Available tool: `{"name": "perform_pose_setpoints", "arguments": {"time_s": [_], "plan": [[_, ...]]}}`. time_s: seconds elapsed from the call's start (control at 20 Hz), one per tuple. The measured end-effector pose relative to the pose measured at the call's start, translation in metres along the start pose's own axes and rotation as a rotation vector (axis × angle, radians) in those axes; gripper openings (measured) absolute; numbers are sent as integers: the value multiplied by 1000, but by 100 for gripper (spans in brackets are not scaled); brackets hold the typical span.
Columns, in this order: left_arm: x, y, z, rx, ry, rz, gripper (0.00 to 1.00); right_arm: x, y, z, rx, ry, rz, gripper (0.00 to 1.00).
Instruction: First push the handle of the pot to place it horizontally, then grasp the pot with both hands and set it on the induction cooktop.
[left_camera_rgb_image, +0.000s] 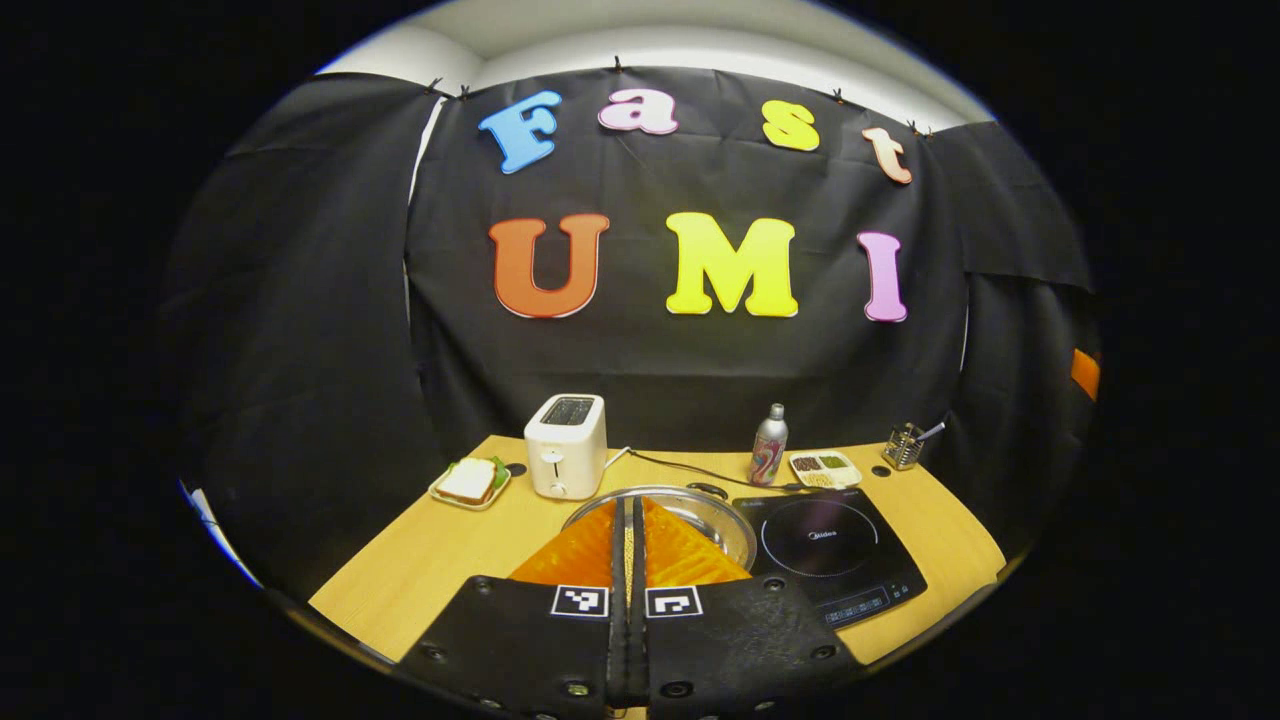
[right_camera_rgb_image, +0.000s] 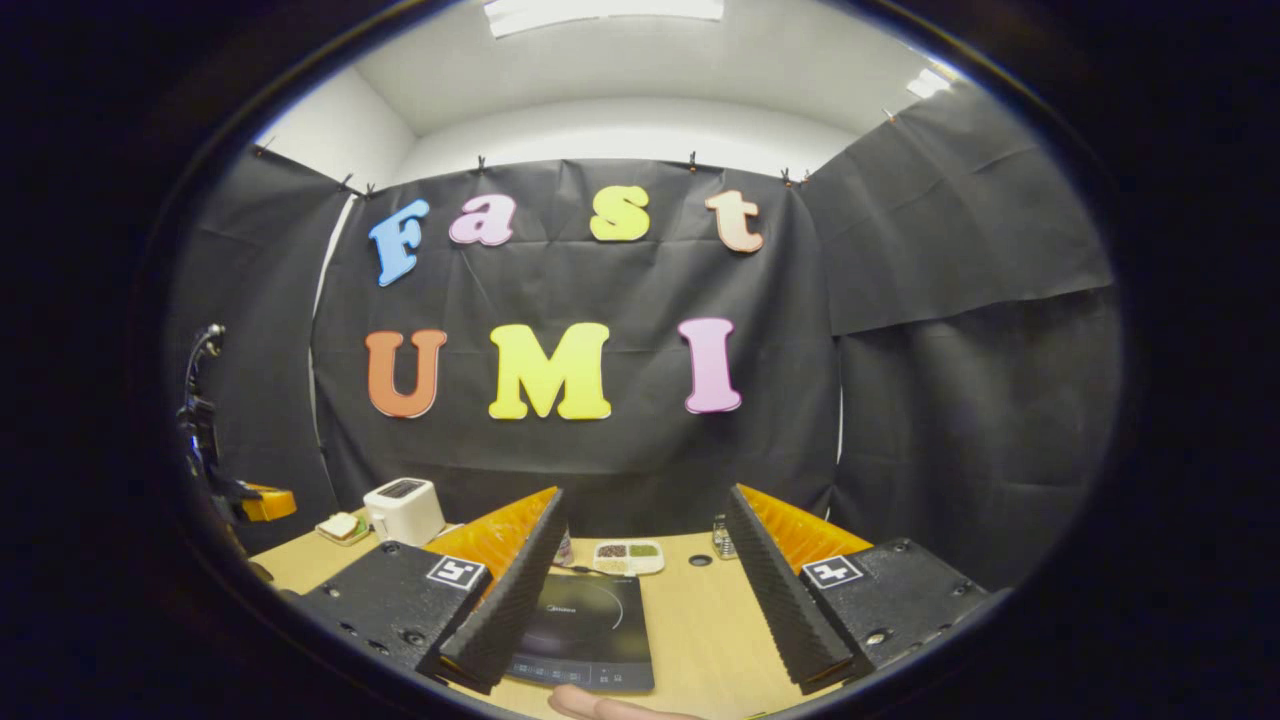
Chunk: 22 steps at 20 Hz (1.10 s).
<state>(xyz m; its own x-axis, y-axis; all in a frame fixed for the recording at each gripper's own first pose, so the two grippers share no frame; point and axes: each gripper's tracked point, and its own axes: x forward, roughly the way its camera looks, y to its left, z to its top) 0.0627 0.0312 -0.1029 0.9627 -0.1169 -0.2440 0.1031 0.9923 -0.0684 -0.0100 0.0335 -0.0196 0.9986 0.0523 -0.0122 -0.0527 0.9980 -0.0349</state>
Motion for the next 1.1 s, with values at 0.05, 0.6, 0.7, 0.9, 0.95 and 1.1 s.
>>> {"name": "perform_pose_setpoints", "arguments": {"time_s": [0.05, 0.6, 0.7, 0.9, 0.95, 1.1], "plan": [[5, 4, -12, 1, 30, 8, 0, 1, 2, -2, 1, 4, 3, 98], [43, 11, -148, -19, 452, -6, 0, 6, 3, -10, -5, 15, 7, 98], [45, 8, -161, -35, 496, -23, 0, 7, 2, -11, -7, 20, 7, 98], [54, 3, -189, -33, 568, -37, 0, 8, -3, -12, -13, 24, -4, 98], [55, -1, -195, -32, 583, -47, 0, 9, -4, -13, -13, 25, -6, 98], [60, -3, -205, -28, 610, -43, 0, 10, -5, -15, -8, 31, -9, 98]]}}
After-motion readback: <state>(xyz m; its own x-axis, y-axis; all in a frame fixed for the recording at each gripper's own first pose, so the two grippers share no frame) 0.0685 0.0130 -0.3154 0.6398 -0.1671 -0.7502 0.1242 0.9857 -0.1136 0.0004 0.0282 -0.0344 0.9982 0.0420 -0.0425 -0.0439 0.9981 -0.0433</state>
